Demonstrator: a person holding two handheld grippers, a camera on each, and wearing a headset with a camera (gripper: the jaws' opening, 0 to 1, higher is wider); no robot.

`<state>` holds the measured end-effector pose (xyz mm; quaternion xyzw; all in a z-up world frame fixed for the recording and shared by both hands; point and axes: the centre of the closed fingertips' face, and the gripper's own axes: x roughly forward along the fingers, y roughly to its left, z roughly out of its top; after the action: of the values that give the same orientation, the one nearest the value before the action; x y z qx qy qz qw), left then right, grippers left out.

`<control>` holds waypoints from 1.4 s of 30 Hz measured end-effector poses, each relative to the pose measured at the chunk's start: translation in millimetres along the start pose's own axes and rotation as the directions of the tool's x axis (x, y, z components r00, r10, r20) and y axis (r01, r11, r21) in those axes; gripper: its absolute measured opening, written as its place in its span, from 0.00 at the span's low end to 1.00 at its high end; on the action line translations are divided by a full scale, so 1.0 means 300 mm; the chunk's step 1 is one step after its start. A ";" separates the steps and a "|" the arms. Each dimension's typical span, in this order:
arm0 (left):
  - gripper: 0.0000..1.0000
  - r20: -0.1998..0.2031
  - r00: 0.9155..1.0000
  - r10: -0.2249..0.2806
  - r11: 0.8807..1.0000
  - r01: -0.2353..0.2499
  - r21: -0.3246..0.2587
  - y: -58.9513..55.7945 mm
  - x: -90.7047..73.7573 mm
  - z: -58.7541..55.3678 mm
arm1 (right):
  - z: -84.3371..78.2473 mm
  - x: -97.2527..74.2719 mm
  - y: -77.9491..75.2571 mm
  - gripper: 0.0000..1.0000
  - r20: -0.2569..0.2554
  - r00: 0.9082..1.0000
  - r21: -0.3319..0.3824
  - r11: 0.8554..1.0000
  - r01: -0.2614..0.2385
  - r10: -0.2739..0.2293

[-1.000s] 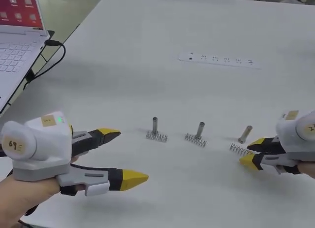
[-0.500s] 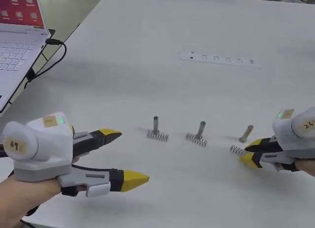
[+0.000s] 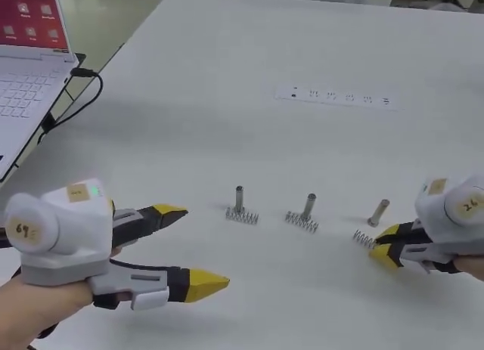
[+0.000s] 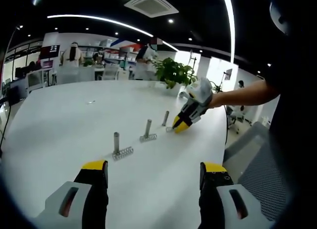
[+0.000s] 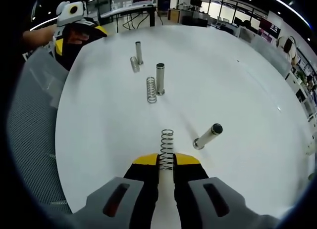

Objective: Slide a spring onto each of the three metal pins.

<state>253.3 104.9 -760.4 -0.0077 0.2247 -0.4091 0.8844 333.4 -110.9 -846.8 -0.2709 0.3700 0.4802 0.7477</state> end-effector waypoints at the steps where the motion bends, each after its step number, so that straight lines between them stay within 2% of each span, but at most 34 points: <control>1: 0.72 -0.001 1.000 -0.002 1.000 0.002 0.002 -0.001 0.002 0.000 | 0.001 -0.002 0.001 0.08 0.002 1.000 -0.001 1.000 0.000 0.000; 7: 0.72 -0.008 1.000 -0.013 1.000 0.013 0.012 -0.004 0.013 0.000 | 0.014 -0.032 0.013 0.08 0.006 1.000 -0.031 1.000 0.002 -0.002; 12: 0.72 -0.032 0.999 -0.020 0.999 0.021 0.030 -0.006 0.024 -0.019 | 0.040 -0.060 0.022 0.08 0.027 1.000 -0.041 0.999 0.001 0.000; 20: 0.72 -0.039 0.999 -0.029 0.998 0.031 0.062 -0.011 0.038 -0.028 | 0.077 -0.099 0.074 0.08 0.052 0.998 -0.066 0.998 -0.017 0.021; 25: 0.72 0.022 0.998 -0.050 0.994 0.048 0.099 -0.040 0.056 0.022 | 0.095 -0.114 0.092 0.08 0.064 0.997 -0.088 0.996 -0.032 0.038; 30: 0.70 0.050 0.996 -0.077 0.991 0.071 0.114 -0.062 0.088 0.056 | 0.134 -0.129 0.123 0.08 0.085 0.994 -0.117 0.992 -0.054 0.065; 37: 0.67 0.040 0.989 -0.143 0.982 0.136 0.134 -0.128 0.157 0.071 | 0.215 -0.149 0.196 0.08 0.123 0.985 -0.194 0.976 -0.096 0.121; 40: 0.66 0.036 0.986 -0.164 0.978 0.157 0.137 -0.142 0.178 0.076 | 0.235 -0.151 0.226 0.08 0.125 0.981 -0.233 0.966 -0.115 0.147; 42: 0.64 0.019 0.985 -0.172 0.976 0.168 0.138 -0.143 0.190 0.074 | 0.238 -0.150 0.233 0.08 0.117 0.983 -0.258 0.960 -0.110 0.144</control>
<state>263.7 31.2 -754.3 0.0269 0.1809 -0.4975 0.8479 278.3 -52.6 -772.2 -0.3059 0.2719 0.5871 0.6984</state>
